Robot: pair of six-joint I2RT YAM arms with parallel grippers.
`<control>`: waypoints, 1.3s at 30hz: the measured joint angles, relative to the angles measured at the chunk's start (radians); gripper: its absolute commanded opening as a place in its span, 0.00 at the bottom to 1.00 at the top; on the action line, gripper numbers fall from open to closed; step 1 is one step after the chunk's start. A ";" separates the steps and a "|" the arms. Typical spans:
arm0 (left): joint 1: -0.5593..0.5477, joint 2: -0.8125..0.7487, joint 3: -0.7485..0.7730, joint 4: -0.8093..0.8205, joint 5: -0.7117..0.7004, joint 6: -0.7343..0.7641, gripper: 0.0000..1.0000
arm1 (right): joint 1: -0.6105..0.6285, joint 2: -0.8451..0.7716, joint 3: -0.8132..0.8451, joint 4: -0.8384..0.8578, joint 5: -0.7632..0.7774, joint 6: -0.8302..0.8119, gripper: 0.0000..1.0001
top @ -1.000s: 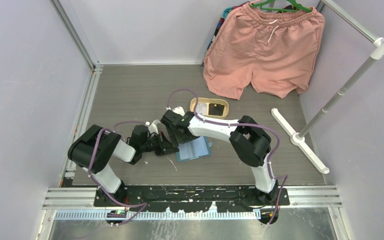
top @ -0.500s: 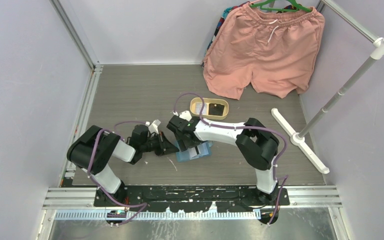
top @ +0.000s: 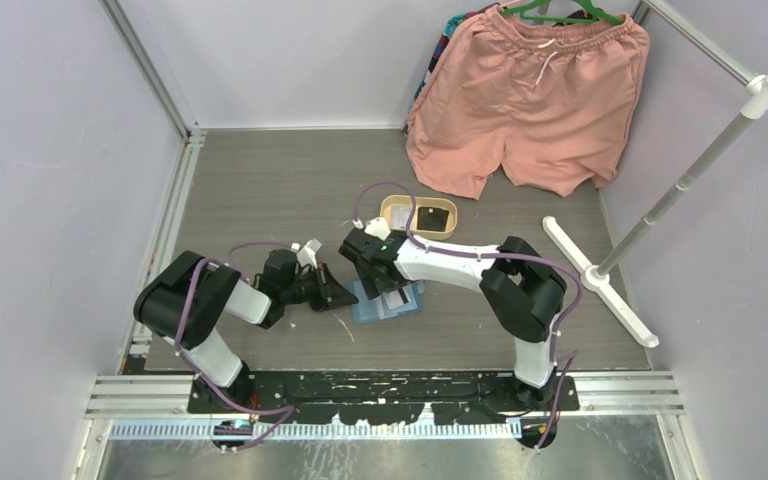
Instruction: Take the credit cards out of the card holder
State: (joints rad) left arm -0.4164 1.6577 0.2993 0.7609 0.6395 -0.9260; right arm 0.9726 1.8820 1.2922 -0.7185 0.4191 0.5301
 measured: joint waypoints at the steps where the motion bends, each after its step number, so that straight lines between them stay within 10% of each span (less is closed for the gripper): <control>1: 0.000 0.000 0.000 0.000 0.000 0.000 0.00 | -0.002 -0.007 0.000 -0.002 0.004 -0.001 0.86; 23: 0.001 0.035 0.000 0.054 0.023 -0.002 0.00 | -0.013 -0.060 -0.040 0.027 -0.111 -0.003 0.83; 39: 0.001 0.035 0.000 0.054 0.023 -0.001 0.00 | -0.031 -0.007 -0.048 0.072 -0.149 0.016 0.61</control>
State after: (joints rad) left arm -0.4156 1.6932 0.2993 0.8150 0.6621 -0.9272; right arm 0.9421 1.8748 1.2446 -0.6460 0.2699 0.5465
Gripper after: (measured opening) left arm 0.019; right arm 0.645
